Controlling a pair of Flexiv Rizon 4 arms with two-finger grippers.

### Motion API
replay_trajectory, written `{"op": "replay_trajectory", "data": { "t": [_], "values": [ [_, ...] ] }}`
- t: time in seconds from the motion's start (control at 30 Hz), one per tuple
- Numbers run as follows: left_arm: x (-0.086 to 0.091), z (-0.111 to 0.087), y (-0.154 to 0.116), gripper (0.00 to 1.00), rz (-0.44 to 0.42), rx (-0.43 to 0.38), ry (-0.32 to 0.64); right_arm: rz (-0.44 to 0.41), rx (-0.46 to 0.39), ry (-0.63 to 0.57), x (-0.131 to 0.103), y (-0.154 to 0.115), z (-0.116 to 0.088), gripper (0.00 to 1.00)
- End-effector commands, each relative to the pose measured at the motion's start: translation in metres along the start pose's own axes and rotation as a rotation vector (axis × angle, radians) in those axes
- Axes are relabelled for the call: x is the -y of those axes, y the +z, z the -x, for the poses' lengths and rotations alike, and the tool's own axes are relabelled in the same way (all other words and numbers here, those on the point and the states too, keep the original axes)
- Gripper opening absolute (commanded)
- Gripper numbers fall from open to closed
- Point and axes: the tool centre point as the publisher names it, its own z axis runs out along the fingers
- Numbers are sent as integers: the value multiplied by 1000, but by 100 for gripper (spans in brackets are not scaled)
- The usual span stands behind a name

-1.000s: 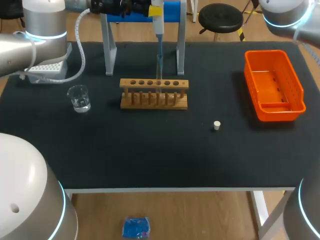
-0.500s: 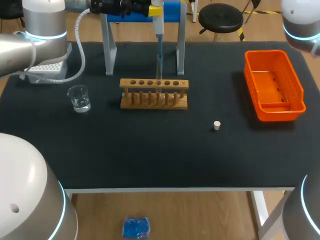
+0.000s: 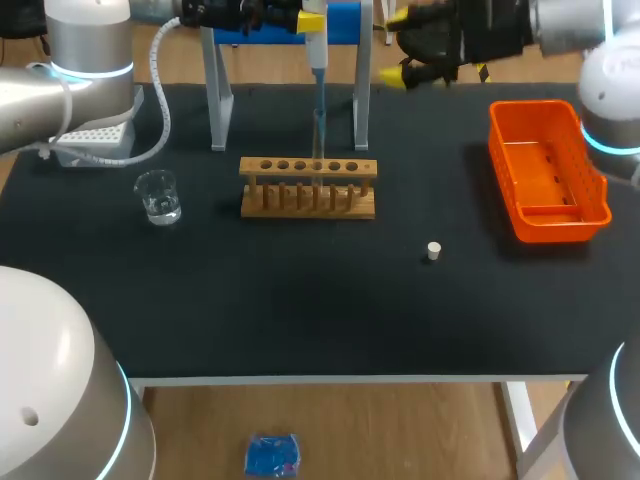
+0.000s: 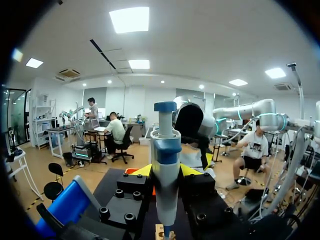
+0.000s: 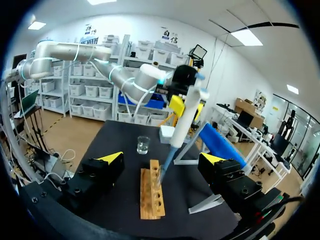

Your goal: Invert the test tube, pick up the pipette, mount the tip to pipette, aspirate from beaker and dispense into the tube, eject the tip, return the pipette, and cap with the stopper.

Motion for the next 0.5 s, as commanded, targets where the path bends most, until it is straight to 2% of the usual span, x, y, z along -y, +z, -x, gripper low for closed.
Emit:
{"op": "replay_trajectory", "data": {
  "t": [0.03,0.23,0.5],
  "values": [
    [1,-1,0,0,1,3,-1,4,22,13,35,19,-1,100],
    [1,-1,0,0,1,3,-1,17,27,35,65,41,1,100],
    [1,-1,0,0,1,3,-1,70,-11,62,86,60,-3,100]
  ]
}}
